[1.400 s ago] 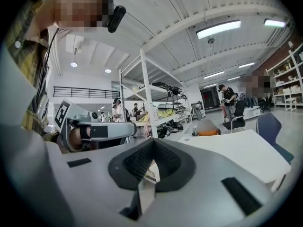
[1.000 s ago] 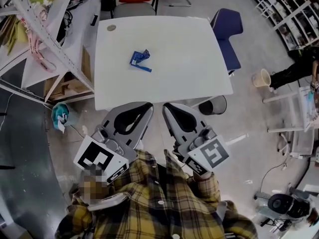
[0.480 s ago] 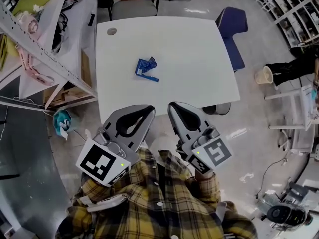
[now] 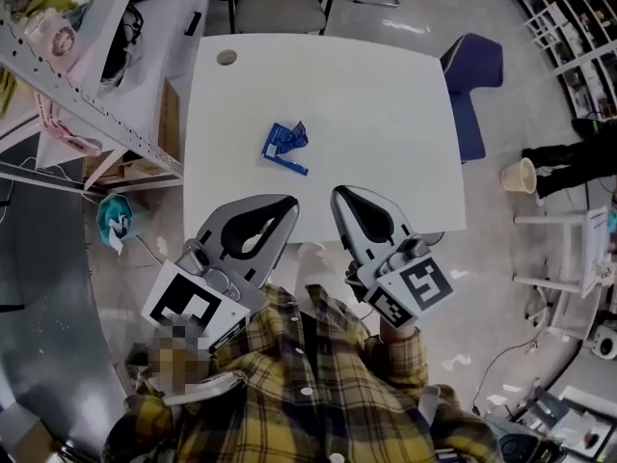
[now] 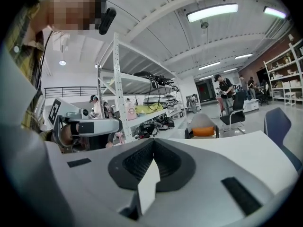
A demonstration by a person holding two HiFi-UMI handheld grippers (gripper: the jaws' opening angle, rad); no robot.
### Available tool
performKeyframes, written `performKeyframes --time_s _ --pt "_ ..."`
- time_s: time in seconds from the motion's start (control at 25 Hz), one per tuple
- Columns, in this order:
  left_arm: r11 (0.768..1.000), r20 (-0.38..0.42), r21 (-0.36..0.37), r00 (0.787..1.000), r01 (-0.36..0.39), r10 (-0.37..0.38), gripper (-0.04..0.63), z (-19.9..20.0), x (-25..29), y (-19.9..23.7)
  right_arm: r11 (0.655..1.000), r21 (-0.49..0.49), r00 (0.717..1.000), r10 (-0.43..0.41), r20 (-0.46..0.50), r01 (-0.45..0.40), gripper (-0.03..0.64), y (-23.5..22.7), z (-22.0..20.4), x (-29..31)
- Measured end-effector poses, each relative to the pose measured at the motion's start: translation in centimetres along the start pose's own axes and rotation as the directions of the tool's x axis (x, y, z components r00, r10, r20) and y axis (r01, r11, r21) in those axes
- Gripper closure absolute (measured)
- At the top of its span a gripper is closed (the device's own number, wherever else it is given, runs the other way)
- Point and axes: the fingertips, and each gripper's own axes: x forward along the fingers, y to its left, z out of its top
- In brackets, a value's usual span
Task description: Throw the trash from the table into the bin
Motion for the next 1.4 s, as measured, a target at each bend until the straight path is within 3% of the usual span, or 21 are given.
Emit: performKeyframes --time_s 0.36,0.76,1.0,1.28,1.4 --pt "0.986 0.031 -0.014 0.985 -0.168 0.168 0.586 1.4 7.2 1.4 0.979 -0.047 0.979 0.195 -0.051 -0.197 0.618 -6.7 2.8 2.3" --pt "0.935 0.026 -0.07 0.937 -0.347 0.349 0.586 0.5 10.5 1.3 0.921 -0.018 0.904 0.377 -0.2 -0.388 0.618 -10.3 0.4 4.6" --pt "0.922 0.02 -0.085 0.925 -0.377 0.38 0.587 0.0 10.2 2.2 0.922 0.055 0.888 0.384 -0.252 -0.383 0.618 -11.2 -2.1 7.1" --pt "0.921 0.03 -0.083 0.923 -0.381 0.385 0.587 0.8 9.8 4.7 0.938 0.126 0.892 0.345 -0.293 -0.322 0.617 -12.7 -3.6 10.5" --pt "0.914 0.027 -0.085 0.917 -0.396 0.399 0.587 0.7 9.3 6.0 0.936 0.153 0.875 0.35 -0.334 -0.316 0.617 -13.0 -5.0 11.8"
